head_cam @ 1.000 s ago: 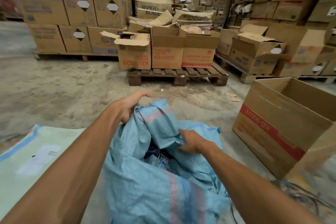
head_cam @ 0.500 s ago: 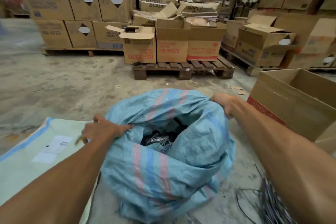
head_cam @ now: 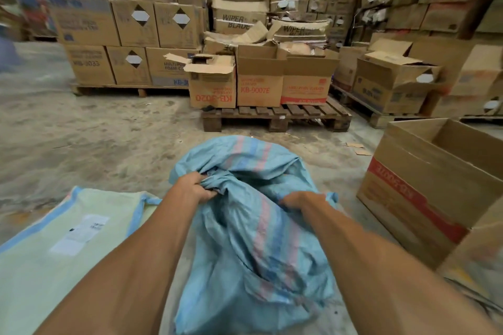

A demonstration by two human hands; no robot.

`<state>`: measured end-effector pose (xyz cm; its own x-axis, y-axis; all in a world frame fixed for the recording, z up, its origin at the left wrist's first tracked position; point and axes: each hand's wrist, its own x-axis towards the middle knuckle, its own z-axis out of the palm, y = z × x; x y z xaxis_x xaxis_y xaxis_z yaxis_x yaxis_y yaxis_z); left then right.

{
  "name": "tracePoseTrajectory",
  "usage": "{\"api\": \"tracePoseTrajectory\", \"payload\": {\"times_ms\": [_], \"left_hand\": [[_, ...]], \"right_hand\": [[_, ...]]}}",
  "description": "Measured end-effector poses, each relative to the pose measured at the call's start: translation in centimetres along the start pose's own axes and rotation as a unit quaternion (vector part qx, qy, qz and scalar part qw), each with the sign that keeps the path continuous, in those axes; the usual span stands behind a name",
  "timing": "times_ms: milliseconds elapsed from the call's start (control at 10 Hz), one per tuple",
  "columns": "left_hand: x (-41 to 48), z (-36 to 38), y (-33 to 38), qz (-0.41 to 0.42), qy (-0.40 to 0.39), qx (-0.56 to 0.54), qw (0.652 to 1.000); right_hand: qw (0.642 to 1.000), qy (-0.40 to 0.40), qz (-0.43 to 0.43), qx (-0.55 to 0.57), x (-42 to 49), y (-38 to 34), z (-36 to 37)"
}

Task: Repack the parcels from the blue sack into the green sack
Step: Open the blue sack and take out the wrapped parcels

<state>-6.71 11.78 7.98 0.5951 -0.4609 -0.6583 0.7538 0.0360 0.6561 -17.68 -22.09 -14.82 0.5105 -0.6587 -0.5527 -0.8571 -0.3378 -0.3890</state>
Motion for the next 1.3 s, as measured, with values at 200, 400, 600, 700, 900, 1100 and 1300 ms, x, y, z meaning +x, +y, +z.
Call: {"api": "tracePoseTrajectory", "payload": {"times_ms": [200,400,600,700,900,1100,1300], "left_hand": [[2.7,-3.0,3.7,0.022,0.084,-0.095,0.992],[1.8,-7.3,7.3,0.015,-0.016,0.091,0.996],[1.9,-8.1,5.6,-0.012,-0.031,0.212,0.977],[0.8,-6.4,3.8,-0.018,0.007,0.278,0.96],[0.7,-3.0,2.9,0.017,-0.002,0.392,0.92],[0.9,-1.4,1.6,0.004,-0.094,0.406,0.909],[0.0,-2.2,2.7,0.007,-0.166,0.407,0.898]], "right_hand": [[0.85,-0.019,0.112,0.514,-21.6,-4.6,-2.1],[0.733,0.012,0.129,0.668,-24.8,-2.7,-11.6],[0.823,0.005,0.163,0.544,-25.2,-0.6,-8.1],[0.897,0.031,0.129,0.422,-24.9,-2.0,-8.6],[0.975,0.12,-0.058,0.18,-26.3,-6.4,-9.3],[0.962,0.243,-0.122,0.031,-21.7,-7.6,-5.4],[0.953,0.262,-0.109,0.108,-18.7,-7.5,-2.3]]}}
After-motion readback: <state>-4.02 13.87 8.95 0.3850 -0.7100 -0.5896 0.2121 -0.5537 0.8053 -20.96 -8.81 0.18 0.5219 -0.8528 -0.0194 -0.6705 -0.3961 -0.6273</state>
